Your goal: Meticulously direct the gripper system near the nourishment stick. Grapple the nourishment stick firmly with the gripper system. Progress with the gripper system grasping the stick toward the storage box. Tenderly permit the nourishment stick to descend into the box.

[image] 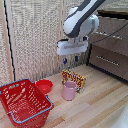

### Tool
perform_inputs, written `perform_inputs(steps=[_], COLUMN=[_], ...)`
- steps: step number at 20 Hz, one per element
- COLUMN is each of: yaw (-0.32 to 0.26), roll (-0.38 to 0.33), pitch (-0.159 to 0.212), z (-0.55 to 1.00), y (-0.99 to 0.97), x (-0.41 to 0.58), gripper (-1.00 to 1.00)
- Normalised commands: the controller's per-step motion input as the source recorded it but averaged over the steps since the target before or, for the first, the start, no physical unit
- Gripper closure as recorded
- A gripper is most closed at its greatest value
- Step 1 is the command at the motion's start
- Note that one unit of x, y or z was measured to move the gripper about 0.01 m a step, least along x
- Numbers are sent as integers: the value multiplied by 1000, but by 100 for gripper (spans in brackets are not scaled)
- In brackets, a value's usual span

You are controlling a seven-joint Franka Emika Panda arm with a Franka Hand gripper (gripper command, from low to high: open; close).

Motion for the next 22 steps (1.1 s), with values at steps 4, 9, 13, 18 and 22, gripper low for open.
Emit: perform_inputs(steps=[4,9,13,18,22], yaw=[118,115,107,109,138], roll=[-31,-32,-32,-35,-54], pitch=[-6,-2,0,-2,-37], z=[-289,-295,-308,-299,-286], y=[-209,-221,-179,-156,-162], x=[74,23,-8,-16,0], gripper=[-100,-100,-100,-100,-100])
